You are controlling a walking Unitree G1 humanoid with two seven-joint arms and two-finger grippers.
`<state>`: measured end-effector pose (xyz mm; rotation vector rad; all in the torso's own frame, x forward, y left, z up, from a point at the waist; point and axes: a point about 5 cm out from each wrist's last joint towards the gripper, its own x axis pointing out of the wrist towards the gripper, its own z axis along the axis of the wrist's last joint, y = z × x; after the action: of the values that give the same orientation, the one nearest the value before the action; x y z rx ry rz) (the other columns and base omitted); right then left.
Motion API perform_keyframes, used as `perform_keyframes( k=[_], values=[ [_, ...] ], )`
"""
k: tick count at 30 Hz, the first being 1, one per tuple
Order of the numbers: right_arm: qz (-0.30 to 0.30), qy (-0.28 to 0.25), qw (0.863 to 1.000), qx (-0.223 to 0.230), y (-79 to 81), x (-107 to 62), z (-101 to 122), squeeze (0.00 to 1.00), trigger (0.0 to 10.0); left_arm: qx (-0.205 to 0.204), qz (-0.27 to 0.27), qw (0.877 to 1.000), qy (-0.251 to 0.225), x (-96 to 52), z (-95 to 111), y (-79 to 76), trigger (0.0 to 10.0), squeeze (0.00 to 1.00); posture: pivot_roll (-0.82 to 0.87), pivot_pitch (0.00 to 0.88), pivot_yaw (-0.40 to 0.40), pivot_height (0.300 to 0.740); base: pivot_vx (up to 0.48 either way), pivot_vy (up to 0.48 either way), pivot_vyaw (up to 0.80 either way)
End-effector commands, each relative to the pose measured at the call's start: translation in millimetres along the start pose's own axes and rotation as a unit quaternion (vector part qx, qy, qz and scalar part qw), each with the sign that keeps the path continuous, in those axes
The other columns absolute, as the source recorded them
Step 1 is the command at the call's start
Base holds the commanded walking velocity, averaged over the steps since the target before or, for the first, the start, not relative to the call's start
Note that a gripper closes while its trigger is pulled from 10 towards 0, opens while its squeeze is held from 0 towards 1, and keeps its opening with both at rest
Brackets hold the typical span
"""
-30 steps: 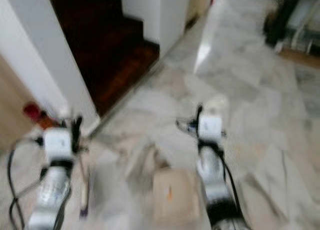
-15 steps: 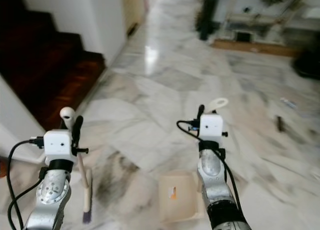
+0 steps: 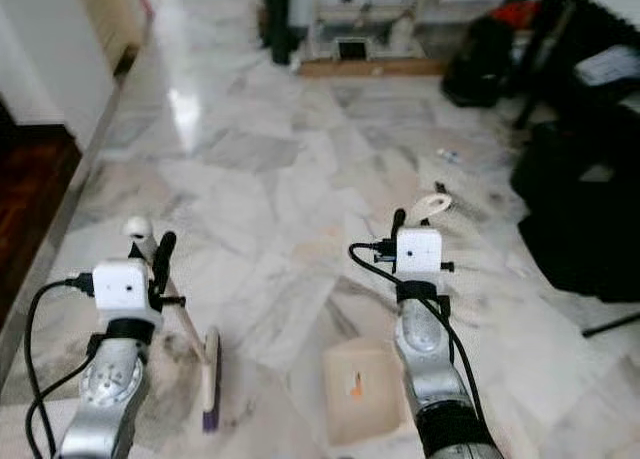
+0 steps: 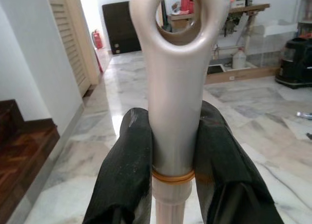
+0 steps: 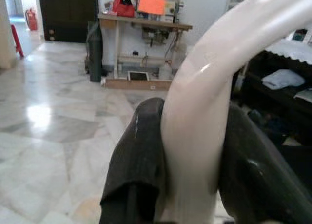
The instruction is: Sweep floor
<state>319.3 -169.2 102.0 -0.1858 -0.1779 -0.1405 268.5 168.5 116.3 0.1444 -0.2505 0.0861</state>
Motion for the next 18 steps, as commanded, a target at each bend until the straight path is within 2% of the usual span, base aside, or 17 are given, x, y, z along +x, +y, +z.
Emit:
perform_keyframes(
  k=[1,6,18],
  values=[
    [0.006,-0.033,0.999,0.006,4.0,4.9,14.2,0.0,10.0,0.005,0.016,1.0,-0.003,0.6,1.7,8.2,10.0,0.0,0.11,0.097,0.012,0.74,0.251,0.0,0.0],
    [0.01,-0.034,0.999,0.006,6.2,4.5,15.1,0.0,10.0,0.005,0.016,1.0,-0.004,1.0,2.0,8.6,10.0,0.0,0.11,0.097,0.012,0.74,0.327,0.0,0.0],
    [0.01,-0.029,0.999,0.014,7.7,4.0,14.1,0.0,10.0,0.005,0.01,1.0,-0.003,1.4,1.5,7.6,10.0,0.0,0.11,0.092,0.016,0.74,0.432,0.0,0.0]
  ],
)
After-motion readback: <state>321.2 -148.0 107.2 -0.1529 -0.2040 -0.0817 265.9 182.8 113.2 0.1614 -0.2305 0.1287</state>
